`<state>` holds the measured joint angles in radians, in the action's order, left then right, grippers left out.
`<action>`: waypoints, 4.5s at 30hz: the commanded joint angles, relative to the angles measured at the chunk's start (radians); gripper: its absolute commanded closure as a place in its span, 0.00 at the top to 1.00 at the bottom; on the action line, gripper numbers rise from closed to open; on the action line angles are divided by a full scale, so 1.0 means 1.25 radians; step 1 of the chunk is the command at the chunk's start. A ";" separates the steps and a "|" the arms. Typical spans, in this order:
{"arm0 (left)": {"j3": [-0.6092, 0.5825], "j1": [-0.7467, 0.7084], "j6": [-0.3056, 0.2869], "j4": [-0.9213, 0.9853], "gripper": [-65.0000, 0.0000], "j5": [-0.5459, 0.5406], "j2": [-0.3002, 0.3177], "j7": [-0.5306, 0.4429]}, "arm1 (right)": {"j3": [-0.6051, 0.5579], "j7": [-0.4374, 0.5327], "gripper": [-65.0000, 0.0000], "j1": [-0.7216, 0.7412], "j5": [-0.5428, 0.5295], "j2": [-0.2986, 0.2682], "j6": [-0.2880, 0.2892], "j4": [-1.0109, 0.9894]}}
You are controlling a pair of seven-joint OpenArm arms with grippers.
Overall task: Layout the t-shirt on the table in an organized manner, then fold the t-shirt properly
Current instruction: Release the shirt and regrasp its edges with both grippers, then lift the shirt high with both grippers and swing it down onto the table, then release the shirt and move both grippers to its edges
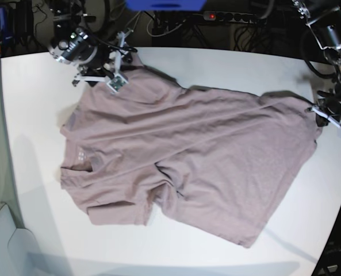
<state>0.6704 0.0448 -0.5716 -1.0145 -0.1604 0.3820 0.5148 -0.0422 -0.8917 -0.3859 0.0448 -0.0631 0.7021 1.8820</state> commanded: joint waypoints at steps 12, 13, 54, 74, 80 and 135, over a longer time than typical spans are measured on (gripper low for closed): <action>0.003 -0.036 -0.001 -0.088 0.00 0.009 0.009 0.022 | -0.045 0.040 0.00 0.005 -0.006 -0.007 -0.003 0.012; 0.004 -0.051 -0.001 -0.133 0.00 0.007 0.007 0.022 | -0.029 0.045 0.00 0.005 -0.006 -0.007 -0.003 0.020; -0.199 0.580 0.006 -0.771 0.00 0.082 -0.053 0.285 | 0.336 0.395 0.00 0.810 -0.005 -0.057 -0.003 0.131; -0.153 0.651 0.005 -0.812 0.00 0.093 -0.036 0.282 | 0.409 0.445 0.00 1.003 -0.009 -0.064 -0.003 0.129; -0.153 0.661 0.005 -0.810 0.00 0.099 -0.072 0.290 | 0.405 0.443 0.00 1.031 -0.009 -0.070 -0.003 0.129; -0.145 0.360 -0.004 -0.302 0.53 0.188 -0.116 0.362 | 0.357 0.357 0.55 0.617 -0.008 -0.095 -0.003 -0.233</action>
<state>0.4892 0.4736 -0.5724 -1.3762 0.0891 0.2298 0.9836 0.4042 -0.4736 0.3588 0.0536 -0.1726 0.7002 1.5719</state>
